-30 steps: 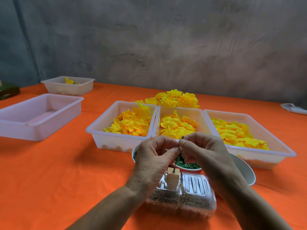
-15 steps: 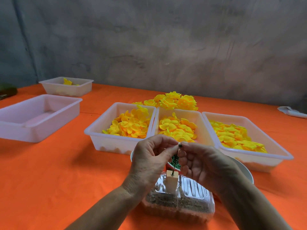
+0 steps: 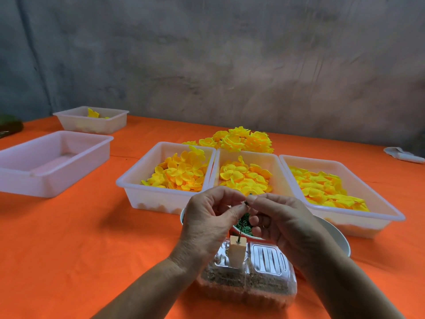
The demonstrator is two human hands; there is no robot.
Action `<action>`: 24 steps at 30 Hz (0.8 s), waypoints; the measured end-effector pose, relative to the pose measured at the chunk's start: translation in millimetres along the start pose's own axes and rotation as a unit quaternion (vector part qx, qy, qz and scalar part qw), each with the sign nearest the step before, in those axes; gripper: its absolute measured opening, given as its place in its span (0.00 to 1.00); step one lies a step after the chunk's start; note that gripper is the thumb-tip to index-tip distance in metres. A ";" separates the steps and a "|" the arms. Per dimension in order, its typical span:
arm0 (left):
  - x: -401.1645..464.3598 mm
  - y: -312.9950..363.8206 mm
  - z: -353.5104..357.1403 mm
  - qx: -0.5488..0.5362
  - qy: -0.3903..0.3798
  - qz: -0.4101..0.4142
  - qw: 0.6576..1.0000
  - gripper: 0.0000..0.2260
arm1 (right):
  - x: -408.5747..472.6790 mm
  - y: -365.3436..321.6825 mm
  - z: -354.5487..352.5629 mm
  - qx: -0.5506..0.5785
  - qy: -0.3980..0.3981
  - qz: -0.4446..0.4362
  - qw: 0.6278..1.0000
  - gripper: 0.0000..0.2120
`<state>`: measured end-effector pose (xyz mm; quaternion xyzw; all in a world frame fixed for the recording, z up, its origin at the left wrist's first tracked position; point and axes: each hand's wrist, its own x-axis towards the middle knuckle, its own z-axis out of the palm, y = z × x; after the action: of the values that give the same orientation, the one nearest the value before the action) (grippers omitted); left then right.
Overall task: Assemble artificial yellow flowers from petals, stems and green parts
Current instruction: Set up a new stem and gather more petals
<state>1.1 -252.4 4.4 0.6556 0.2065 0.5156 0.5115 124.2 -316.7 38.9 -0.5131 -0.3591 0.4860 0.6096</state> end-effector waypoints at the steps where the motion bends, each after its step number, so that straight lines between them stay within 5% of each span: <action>1: -0.3 0.4 0.1 0.001 0.001 -0.001 1.000 0.05 | -1.0 -0.3 0.0 -0.011 0.000 -0.011 1.000 0.04; 7: -1.9 -2.2 0.9 0.005 0.018 0.014 1.000 0.04 | -7.5 -2.0 0.9 -0.209 0.025 -0.169 0.963 0.07; 14: -2.8 -5.8 0.9 0.030 0.014 0.036 0.999 0.01 | -10.0 -5.3 5.6 -0.470 0.088 -0.321 0.818 0.07; 20: -3.6 -1.8 -0.1 0.020 0.002 0.019 1.000 0.05 | -9.3 -12.0 0.2 -0.299 0.005 -0.200 0.933 0.06; 24: -4.8 -1.2 1.1 0.015 0.008 0.012 1.000 0.03 | -6.3 -11.4 -2.9 -0.246 -0.009 -0.149 0.958 0.05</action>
<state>0.5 -256.3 1.2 0.6616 0.2106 0.5236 0.4937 127.8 -323.6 49.8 -0.5830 -0.5457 0.2911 0.5268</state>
